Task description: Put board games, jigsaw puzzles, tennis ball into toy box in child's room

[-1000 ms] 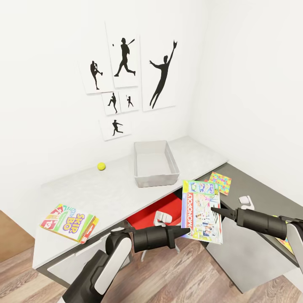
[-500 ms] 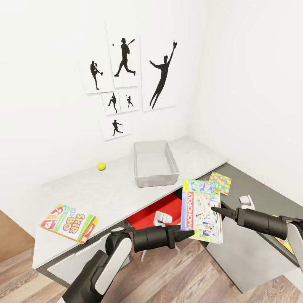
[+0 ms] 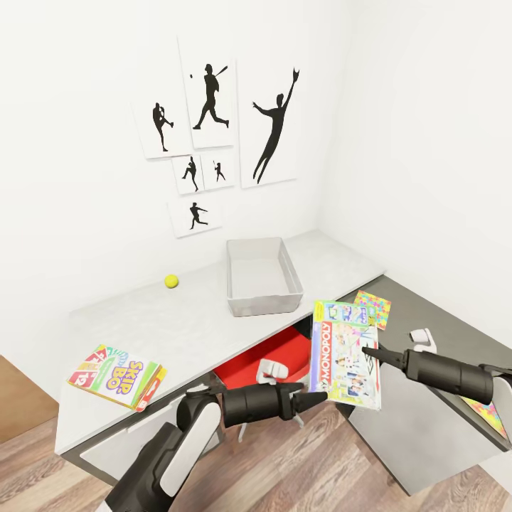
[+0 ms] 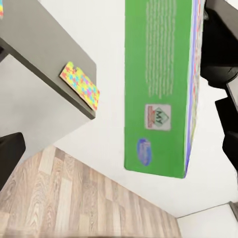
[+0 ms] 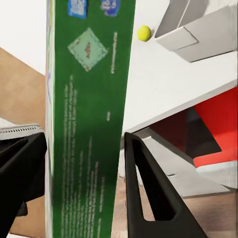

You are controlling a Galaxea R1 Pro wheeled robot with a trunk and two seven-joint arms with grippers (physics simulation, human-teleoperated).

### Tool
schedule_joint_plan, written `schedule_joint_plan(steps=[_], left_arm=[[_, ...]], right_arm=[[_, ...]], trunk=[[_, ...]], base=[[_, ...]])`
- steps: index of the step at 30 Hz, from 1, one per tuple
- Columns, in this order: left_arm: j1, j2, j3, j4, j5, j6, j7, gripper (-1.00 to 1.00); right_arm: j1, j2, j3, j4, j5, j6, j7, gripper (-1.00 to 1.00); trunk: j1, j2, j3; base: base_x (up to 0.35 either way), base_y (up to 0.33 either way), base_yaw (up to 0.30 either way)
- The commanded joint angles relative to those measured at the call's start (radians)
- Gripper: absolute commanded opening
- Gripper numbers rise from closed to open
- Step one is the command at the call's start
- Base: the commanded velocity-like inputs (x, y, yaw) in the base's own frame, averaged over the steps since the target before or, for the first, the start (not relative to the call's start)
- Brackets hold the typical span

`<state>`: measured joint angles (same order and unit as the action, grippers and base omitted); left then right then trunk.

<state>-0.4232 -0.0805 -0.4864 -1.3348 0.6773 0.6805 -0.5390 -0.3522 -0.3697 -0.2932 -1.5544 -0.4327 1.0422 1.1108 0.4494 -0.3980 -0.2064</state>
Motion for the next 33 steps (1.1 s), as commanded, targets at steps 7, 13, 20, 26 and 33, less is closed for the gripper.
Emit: schedule_joint_plan(steps=[7,13,20,26,33], left_arm=[[0.002,0.015,0.072,0.027,0.009,0.014,0.007,1.00],[0.037,0.023,0.226,0.030,0.013,0.023,0.010,1.00],[0.079,0.025,0.412,0.015,0.010,0.027,0.056,1.00],[0.092,0.017,0.472,-0.061,0.027,0.063,0.134,1.00],[0.088,-0.010,0.455,-0.137,0.045,0.118,0.157,1.00]], right_arm=[[-0.011,-0.016,-0.044,0.005,0.003,0.005,0.002,-1.00],[-0.017,-0.041,-0.118,0.032,0.001,0.005,-0.001,-1.00],[-0.020,-0.078,-0.222,0.047,-0.002,0.005,-0.001,-1.00],[-0.014,-0.089,-0.267,0.046,-0.003,0.005,0.004,-1.00],[-0.010,-0.087,-0.276,0.042,0.002,0.005,0.002,-1.00]], trunk=[[0.001,-0.002,-0.002],[0.001,-0.002,-0.002],[0.001,-0.002,-0.002],[0.001,-0.002,-0.002],[0.001,-0.002,-0.002]], base=[[0.000,0.000,0.000],[0.000,0.000,0.000],[0.000,0.000,0.000],[0.000,0.000,0.000],[0.000,0.000,0.000]])
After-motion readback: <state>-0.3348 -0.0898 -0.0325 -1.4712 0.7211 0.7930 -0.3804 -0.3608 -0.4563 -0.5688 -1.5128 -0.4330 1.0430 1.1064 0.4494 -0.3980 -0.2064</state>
